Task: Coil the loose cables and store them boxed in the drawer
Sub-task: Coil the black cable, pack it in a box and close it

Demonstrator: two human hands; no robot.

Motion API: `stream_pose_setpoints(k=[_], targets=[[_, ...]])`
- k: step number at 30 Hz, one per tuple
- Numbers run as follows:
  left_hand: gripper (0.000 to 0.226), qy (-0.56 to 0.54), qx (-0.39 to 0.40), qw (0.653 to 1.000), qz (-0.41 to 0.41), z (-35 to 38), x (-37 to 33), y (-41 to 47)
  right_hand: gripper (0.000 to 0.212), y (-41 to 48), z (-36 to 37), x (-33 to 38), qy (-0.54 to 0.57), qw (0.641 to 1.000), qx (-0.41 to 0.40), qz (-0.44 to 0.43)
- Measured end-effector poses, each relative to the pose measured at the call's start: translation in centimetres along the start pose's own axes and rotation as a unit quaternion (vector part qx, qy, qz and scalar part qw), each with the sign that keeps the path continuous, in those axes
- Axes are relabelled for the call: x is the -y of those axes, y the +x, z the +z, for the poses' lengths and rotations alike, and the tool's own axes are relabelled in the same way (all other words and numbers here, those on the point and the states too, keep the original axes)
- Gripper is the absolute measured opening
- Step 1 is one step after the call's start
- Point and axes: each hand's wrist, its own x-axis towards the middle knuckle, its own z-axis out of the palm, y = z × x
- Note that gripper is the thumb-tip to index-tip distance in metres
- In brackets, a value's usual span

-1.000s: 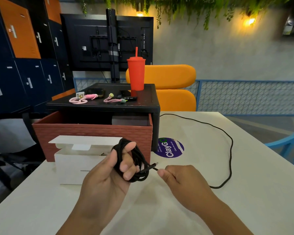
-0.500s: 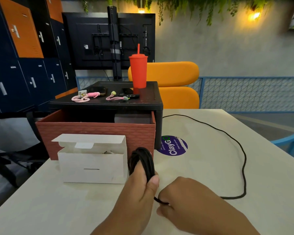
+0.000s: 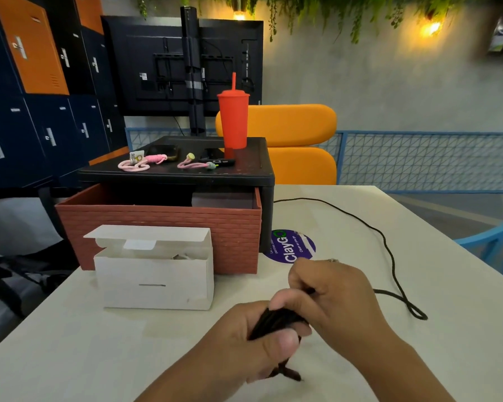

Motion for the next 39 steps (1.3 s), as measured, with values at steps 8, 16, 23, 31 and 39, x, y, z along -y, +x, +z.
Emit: stream_pose_setpoints(k=[8,16,23,31,39], targets=[[0.059,-0.178,-0.098,0.979,0.035,0.0,-0.1,-0.1,0.055,-0.4,2.0,0.5,0.317,0.945,0.063,0.043],[0.046,-0.226,-0.046,0.973,-0.016,-1.0,0.0,-0.3,0.046,-0.3,2.3,0.9,0.326,0.933,0.079,0.13],[0.038,-0.257,-0.03,0.962,-0.085,-1.5,-0.4,-0.6,0.061,-0.3,2.6,0.6,0.324,0.931,0.129,0.109],[0.047,-0.406,-0.2,0.891,0.03,-2.5,-1.2,-0.1,0.086,-0.2,1.3,-2.7,0.026,0.984,0.076,0.158],[0.046,-0.409,-0.245,0.876,0.073,-2.7,-0.7,0.3,0.058,0.0,0.9,-1.0,-0.02,0.936,0.266,0.228]])
